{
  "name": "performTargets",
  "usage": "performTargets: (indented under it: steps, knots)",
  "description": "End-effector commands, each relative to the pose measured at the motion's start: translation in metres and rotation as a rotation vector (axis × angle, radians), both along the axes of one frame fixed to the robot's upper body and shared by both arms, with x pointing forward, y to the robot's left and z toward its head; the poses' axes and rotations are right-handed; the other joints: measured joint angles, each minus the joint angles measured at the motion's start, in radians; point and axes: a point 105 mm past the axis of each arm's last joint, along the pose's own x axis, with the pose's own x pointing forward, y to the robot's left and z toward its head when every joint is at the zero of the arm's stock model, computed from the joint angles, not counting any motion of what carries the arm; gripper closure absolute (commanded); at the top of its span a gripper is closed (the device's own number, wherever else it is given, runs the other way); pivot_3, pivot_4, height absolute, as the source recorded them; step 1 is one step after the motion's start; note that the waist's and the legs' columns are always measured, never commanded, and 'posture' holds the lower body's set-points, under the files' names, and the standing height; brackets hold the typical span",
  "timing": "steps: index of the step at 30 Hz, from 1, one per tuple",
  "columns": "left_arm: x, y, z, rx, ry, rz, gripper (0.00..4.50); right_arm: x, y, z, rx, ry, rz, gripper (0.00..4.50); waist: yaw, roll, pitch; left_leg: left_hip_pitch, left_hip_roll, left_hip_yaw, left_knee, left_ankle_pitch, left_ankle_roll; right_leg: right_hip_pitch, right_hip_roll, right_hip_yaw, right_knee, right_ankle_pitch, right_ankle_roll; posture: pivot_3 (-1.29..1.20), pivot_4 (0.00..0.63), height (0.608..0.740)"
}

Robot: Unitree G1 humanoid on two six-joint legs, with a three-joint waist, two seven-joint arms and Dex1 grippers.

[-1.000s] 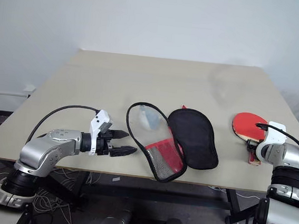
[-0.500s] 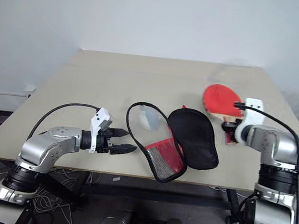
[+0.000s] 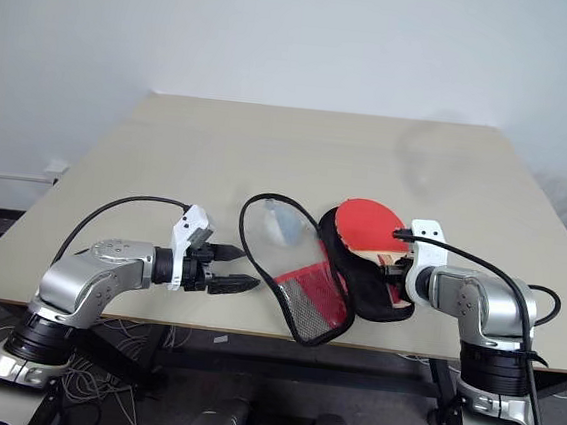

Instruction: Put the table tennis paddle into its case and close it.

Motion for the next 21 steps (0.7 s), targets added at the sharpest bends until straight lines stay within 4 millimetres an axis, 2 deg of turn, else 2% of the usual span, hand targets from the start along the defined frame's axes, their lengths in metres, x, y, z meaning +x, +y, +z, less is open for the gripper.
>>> performTargets:
  steps: [1,5,11,21]
  knots:
    - [0.002,0.001,0.012,-0.002,-0.05,-0.006,0.0,0.005,0.013,0.015,0.005,-0.083,0.053,3.38,0.001,0.0,0.0,0.0,0.0,0.0,0.0,0.0,0.0,0.0,0.0,0.0,0.0,0.0,0.0,0.0,0.0,0.74]
    - [0.002,0.002,0.013,-0.001,-0.053,-0.002,0.0,0.006,0.018,0.01,0.002,-0.076,0.067,3.38,0.001,0.0,0.0,0.0,0.0,0.0,0.0,0.0,0.0,0.0,0.0,0.0,0.0,0.0,0.0,0.0,0.0,0.74]
    - [0.001,0.004,0.012,0.001,-0.054,0.006,0.0,0.003,0.007,0.0,-0.05,-0.043,0.067,3.38,0.002,0.0,0.0,0.0,0.0,0.0,0.0,0.0,0.0,0.0,0.0,0.0,0.0,0.0,0.0,0.0,0.0,0.74]
    - [-0.001,0.003,0.012,-0.001,-0.047,0.004,0.0,0.002,0.0,0.003,-0.046,-0.054,0.059,3.38,0.002,0.0,0.0,0.0,0.0,0.0,0.0,0.0,0.0,0.0,0.0,0.0,0.0,0.0,0.0,0.0,0.0,0.74]
